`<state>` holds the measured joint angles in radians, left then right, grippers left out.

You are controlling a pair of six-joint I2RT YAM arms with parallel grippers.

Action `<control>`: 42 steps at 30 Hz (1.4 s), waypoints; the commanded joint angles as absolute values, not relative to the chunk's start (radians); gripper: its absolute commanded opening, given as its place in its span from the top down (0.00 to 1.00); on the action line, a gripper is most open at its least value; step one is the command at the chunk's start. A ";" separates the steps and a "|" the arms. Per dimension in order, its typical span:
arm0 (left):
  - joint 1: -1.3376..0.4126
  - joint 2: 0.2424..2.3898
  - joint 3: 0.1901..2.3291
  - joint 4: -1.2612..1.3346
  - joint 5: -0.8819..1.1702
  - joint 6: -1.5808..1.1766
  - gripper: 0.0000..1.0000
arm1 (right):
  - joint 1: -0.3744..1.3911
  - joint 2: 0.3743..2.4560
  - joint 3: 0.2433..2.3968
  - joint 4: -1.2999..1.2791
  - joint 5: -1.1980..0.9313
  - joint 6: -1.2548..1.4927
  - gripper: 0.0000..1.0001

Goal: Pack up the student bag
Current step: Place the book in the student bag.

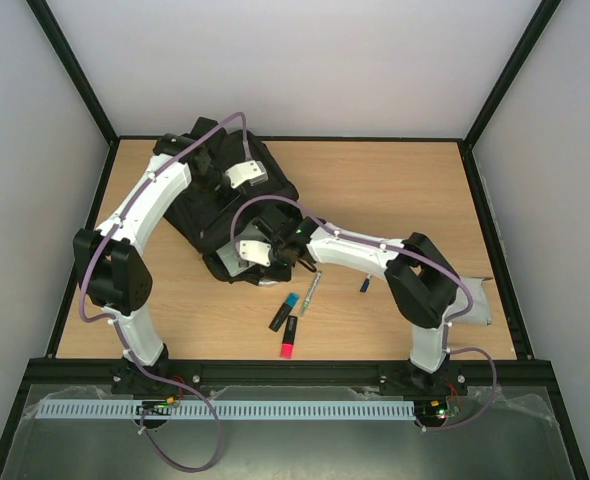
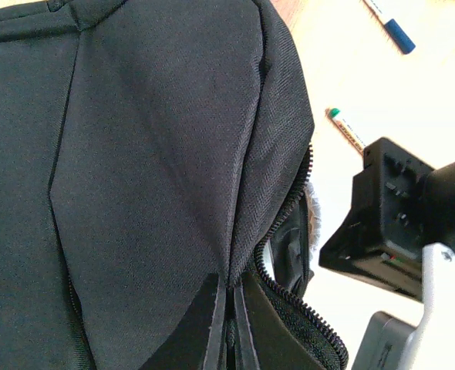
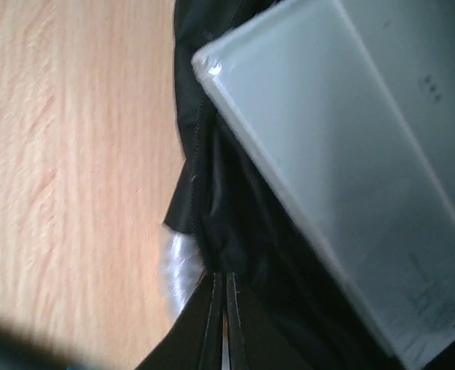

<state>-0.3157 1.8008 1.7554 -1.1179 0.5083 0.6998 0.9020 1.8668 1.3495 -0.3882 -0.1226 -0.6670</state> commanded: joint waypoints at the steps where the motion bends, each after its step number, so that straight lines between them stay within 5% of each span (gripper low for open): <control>1: -0.314 1.769 1.778 -1.139 0.551 0.714 0.97 | 0.913 1.932 1.418 -0.341 -0.061 -0.719 0.96; 13: -0.317 1.761 1.767 -1.134 0.564 0.706 0.97 | 0.931 2.062 1.482 -0.211 0.123 -0.772 0.99; 30: -0.318 1.732 1.722 -1.141 0.569 0.706 0.97 | 0.937 2.197 1.445 0.310 0.454 -0.731 0.99; 42: -0.318 1.730 1.707 -1.133 0.558 0.701 0.97 | 0.940 2.106 1.407 0.142 0.414 -0.631 0.99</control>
